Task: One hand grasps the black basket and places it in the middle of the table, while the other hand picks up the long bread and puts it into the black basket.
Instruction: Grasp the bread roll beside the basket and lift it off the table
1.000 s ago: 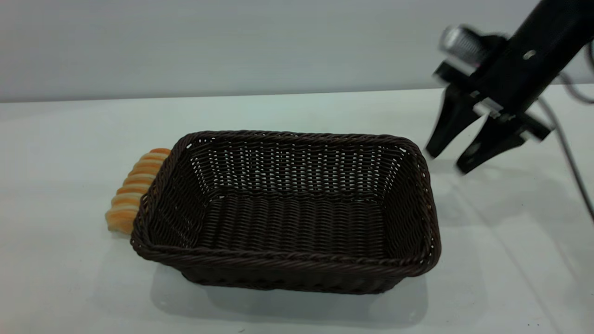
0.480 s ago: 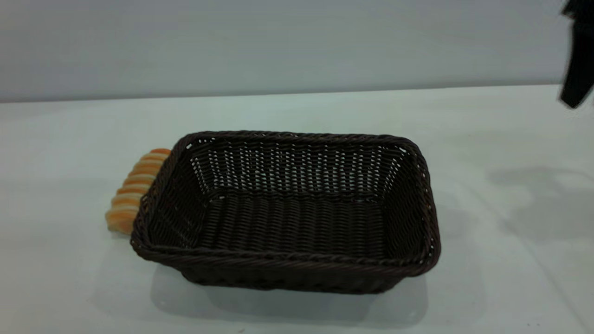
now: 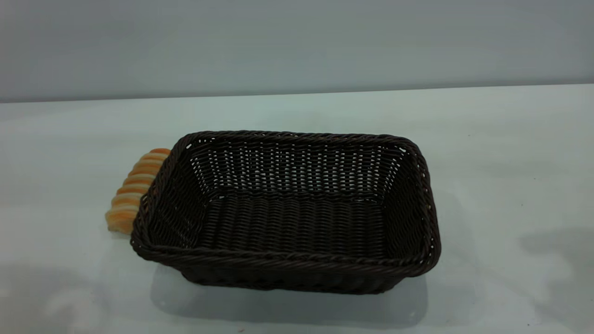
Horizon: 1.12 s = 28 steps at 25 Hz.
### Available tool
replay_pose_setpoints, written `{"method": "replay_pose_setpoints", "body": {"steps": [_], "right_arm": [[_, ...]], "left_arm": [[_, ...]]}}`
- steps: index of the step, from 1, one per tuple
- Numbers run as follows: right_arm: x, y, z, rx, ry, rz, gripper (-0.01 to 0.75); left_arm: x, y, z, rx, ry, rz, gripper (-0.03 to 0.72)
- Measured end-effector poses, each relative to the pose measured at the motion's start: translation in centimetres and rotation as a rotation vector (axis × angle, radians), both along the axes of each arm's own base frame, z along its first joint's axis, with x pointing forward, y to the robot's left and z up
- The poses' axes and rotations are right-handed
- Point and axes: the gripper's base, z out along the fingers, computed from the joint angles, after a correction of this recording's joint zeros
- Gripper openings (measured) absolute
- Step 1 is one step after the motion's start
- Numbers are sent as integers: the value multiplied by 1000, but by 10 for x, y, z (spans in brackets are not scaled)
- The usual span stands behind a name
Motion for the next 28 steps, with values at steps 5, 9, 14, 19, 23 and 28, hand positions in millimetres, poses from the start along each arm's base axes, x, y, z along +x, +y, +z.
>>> {"method": "replay_pose_setpoints", "body": {"steps": [5,9,14,19,23,28], "right_arm": [[-19,21,11,3,-52,79,456],[-21,26,11,6,-60,86,456],[-20,25,11,-1,-65,87,456],[-20,25,11,-1,-65,87,456],[-20,25,11,-1,-65,87,456],[-20,25,11,-1,-65,86,456]], "left_arm": [[58,-10,-43,-28,77,-75,491],[92,-11,-81,-10,80,-68,471],[127,-12,-125,-7,40,-31,469],[141,-11,-167,10,22,0,469],[146,-11,-201,-2,29,56,468],[146,-14,-234,8,69,60,459]]}}
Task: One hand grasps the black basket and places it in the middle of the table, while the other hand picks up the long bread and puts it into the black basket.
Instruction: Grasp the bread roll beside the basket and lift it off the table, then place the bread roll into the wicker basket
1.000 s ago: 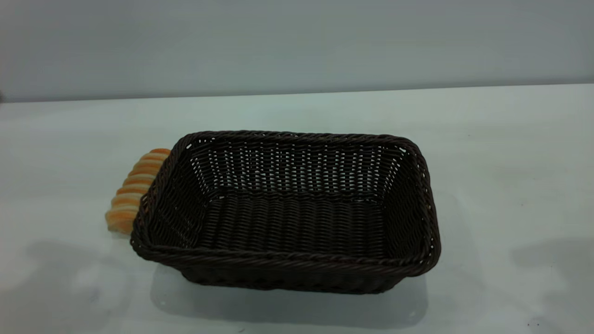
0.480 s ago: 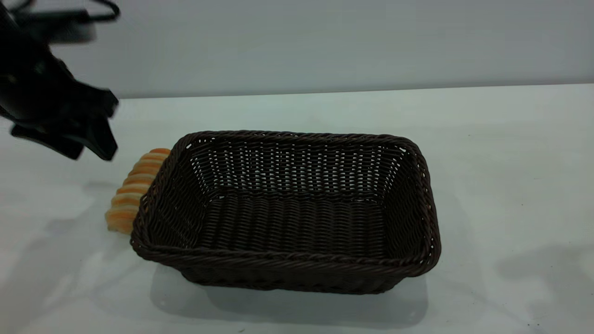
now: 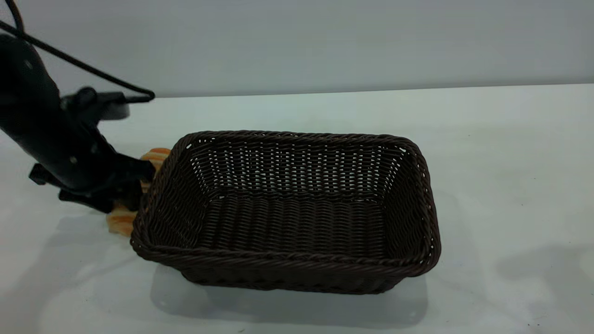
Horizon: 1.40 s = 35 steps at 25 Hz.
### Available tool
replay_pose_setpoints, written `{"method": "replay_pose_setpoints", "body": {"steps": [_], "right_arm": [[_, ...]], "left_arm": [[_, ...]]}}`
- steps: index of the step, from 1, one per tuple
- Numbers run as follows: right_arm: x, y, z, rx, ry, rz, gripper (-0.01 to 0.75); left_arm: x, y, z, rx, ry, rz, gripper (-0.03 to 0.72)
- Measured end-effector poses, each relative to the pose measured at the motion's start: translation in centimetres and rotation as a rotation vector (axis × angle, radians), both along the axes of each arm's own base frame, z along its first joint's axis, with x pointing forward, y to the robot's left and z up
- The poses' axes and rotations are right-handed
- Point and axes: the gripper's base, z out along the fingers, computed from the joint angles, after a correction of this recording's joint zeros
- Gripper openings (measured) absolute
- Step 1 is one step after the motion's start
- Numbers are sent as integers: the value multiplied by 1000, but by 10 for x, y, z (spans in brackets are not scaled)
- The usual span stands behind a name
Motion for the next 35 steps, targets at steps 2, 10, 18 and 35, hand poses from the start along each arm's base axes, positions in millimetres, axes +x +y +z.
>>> {"method": "replay_pose_setpoints", "body": {"steps": [2,10,18,35], "right_arm": [[0,0,0,0,0,0,456],[0,0,0,0,0,0,456],[0,0,0,0,0,0,456],[0,0,0,1,-4,-3,456]], "left_arm": [[1,0,-4,0,8,0,426],[-3,-2,21,-23,25,-16,68],[-1,-6,131,-31,-275,-55,64],[-64,-126,119,11,-50,-760,100]]}}
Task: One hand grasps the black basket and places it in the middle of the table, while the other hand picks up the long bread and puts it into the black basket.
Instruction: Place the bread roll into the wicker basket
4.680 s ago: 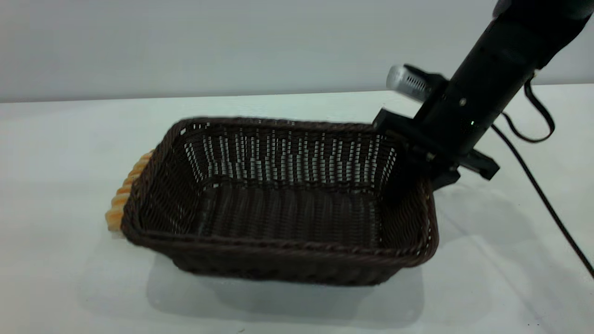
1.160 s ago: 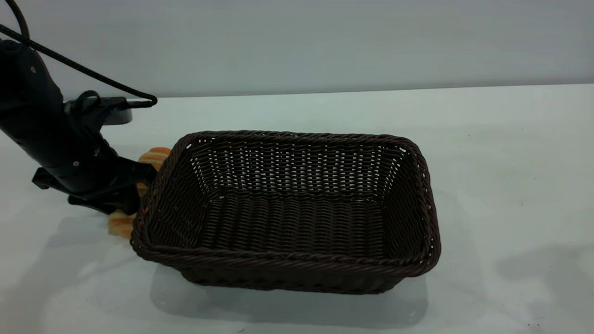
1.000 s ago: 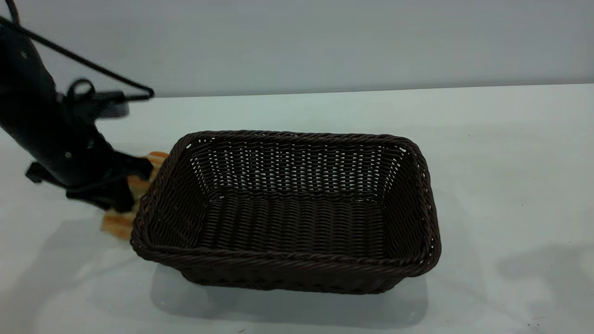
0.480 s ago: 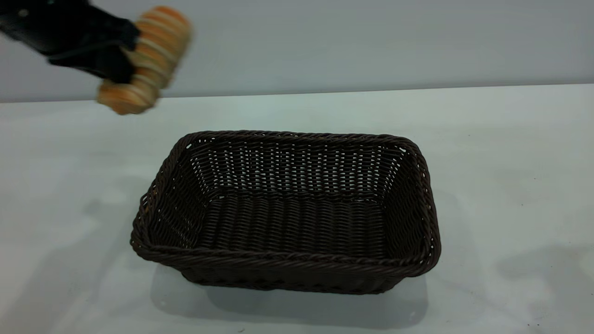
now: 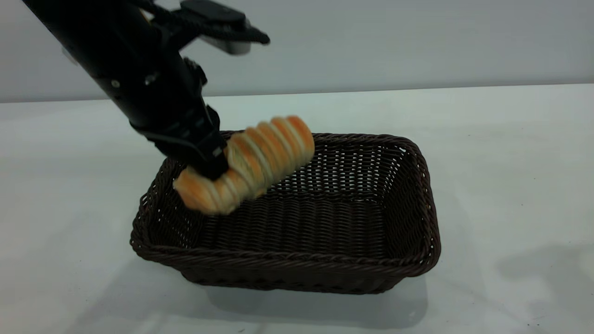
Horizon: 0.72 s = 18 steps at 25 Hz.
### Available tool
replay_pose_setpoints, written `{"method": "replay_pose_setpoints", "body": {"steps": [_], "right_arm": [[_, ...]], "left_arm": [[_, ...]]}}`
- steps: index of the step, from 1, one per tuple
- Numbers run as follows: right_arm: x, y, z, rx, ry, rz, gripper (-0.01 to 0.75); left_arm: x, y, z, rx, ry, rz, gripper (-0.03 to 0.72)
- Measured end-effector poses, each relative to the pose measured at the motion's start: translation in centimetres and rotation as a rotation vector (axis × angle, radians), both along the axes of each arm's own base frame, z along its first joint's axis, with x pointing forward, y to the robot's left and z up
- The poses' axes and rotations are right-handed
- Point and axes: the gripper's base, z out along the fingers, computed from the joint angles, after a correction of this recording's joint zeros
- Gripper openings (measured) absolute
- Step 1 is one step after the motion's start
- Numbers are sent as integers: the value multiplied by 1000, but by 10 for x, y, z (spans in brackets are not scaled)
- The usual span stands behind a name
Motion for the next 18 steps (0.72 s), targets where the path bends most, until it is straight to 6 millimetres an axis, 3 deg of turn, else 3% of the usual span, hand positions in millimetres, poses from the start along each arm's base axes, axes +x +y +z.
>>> {"method": "replay_pose_setpoints", "body": {"steps": [6,18], "right_arm": [[0,0,0,0,0,0,456],[-1,0,0,0,8,1,456]], "left_arm": [[-4,0,-2,10,44,-35,255],[-4,2,5,-11,45,69,271]]}}
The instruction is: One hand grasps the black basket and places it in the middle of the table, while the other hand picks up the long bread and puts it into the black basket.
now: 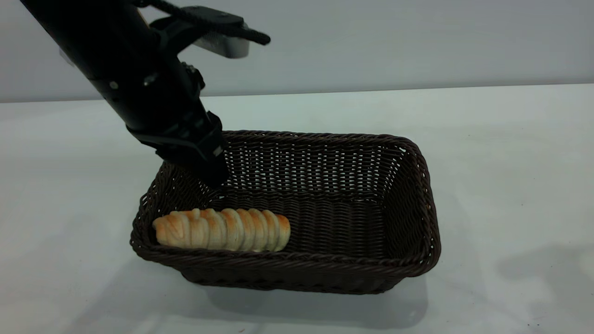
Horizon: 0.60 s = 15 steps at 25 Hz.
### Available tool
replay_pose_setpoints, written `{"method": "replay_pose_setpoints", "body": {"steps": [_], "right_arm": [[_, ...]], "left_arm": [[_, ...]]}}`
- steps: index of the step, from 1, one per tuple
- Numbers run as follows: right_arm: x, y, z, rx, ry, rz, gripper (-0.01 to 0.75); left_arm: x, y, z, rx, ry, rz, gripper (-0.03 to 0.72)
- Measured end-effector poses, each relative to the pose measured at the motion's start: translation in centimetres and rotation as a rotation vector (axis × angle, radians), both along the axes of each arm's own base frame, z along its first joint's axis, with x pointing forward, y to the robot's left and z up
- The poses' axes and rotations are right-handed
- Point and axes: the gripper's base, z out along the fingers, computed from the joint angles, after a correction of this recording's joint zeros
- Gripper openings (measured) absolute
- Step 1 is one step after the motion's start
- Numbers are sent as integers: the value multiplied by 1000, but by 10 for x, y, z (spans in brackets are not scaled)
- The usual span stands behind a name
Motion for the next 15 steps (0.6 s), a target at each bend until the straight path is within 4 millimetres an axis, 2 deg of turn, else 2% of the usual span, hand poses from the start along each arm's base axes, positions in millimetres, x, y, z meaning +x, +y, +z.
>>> {"method": "replay_pose_setpoints", "body": {"steps": [4,9,11,15], "right_arm": [[-2,0,0,0,14,4,456],[-14,-1,14,6,-14,10,456],[-23,-1,22,9,-27,16,456],[-44,-2,38,20,-44,11,456]], "left_arm": [[2,16,29,61,-6,110,278],[4,61,96,250,-117,392,320],[-2,78,123,336,-200,488,340],[-28,107,166,473,-332,625,362]]}}
